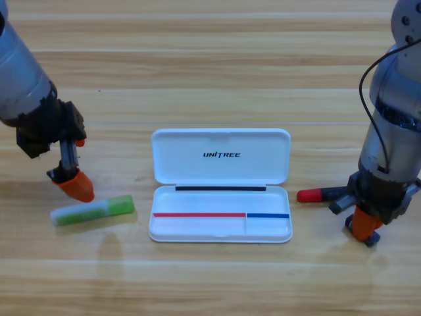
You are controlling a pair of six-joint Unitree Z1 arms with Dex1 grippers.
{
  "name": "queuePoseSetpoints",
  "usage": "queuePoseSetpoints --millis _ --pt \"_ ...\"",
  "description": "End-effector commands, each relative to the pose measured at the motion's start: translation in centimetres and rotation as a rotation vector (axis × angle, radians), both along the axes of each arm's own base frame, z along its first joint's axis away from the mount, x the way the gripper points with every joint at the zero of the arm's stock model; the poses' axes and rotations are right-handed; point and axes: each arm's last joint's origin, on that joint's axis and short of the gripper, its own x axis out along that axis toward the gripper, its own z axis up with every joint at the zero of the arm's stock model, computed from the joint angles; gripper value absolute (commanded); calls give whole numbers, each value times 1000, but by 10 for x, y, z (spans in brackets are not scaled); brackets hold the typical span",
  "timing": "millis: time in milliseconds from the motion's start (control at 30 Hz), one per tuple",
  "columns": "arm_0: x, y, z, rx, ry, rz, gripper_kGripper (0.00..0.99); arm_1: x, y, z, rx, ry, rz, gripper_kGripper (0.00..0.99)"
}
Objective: Clean up eraser and pencils
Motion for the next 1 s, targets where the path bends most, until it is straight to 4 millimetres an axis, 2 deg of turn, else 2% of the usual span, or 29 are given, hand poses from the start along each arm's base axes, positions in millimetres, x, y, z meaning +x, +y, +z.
queuePoseSetpoints --millis 33,167,367,567,667,1000 --pt "16 7 -34 55 44 47 990 5 6 25 12 -3 388 0" --pt "18 7 -52 70 46 52 990 -1 23 49 90 -15 660 0" --pt "21 5 -75 83 64 42 990 4 63 45 103 4 891 0" --pt "20 5 -86 64 61 37 988 11 93 34 113 9 975 0" --pt "18 6 -92 57 55 38 956 12 104 27 112 13 992 0" --pt "12 10 -107 56 69 30 841 14 117 0 100 65 1003 0"
